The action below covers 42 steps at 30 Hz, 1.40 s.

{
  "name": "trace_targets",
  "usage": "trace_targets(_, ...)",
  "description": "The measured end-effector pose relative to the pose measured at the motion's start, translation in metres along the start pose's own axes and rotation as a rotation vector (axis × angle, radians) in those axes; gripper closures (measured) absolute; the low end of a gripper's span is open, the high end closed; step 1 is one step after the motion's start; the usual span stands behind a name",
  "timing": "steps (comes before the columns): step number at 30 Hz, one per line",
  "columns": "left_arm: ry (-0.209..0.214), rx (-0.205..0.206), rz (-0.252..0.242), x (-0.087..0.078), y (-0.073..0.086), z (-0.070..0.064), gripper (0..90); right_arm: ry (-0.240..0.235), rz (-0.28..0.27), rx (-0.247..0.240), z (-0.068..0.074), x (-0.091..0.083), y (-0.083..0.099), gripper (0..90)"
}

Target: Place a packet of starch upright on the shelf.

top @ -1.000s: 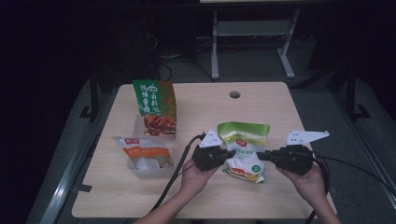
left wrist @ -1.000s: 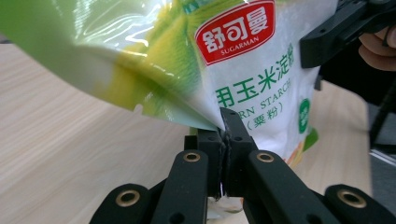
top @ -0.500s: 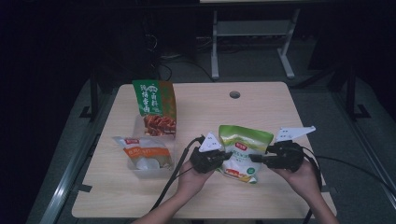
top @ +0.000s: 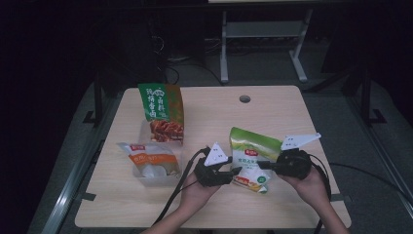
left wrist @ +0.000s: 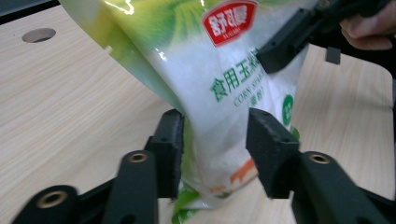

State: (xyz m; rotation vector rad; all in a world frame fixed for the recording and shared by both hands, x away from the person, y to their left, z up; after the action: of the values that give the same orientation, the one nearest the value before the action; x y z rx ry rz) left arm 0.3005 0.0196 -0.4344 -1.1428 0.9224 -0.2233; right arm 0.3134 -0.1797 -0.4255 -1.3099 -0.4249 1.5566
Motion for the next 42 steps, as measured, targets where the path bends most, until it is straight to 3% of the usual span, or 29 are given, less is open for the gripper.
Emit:
trace_targets(6,-0.018,0.015,0.005,-0.013,0.009,-0.006,46.3,-0.008,-0.024,0.019,0.004,0.001,-0.003,86.5)
trace_targets(17,0.024,0.037,0.014,-0.038,0.026,-0.016,42.6,-0.004,-0.022,-0.003,0.013,0.004,-0.025,87.5)
trace_targets(23,0.013,0.065,0.024,-0.056,0.037,-0.01,40.4,-0.018,-0.032,-0.033,0.016,0.012,-0.053,87.7)
trace_targets(32,0.007,0.038,0.016,-0.067,0.049,-0.002,38.8,-0.056,-0.025,-0.102,0.026,0.034,-0.097,87.7)
trace_targets(42,0.009,0.062,0.006,-0.074,0.056,0.001,36.8,-0.099,-0.019,-0.124,0.029,0.057,-0.125,87.7)
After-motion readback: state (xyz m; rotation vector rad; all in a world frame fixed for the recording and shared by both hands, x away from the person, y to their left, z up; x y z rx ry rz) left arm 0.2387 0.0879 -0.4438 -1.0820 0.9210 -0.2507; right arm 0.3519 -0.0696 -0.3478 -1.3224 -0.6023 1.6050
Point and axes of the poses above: each handheld gripper's, and its own axes: x roughly forward along the jaws, y roughly out of its underside, z roughly to its left, the point moved 5 cm from there along x, roughly forward along the jaws, and after that the axes turned 15 degrees about -y, right-handed, at the moved point
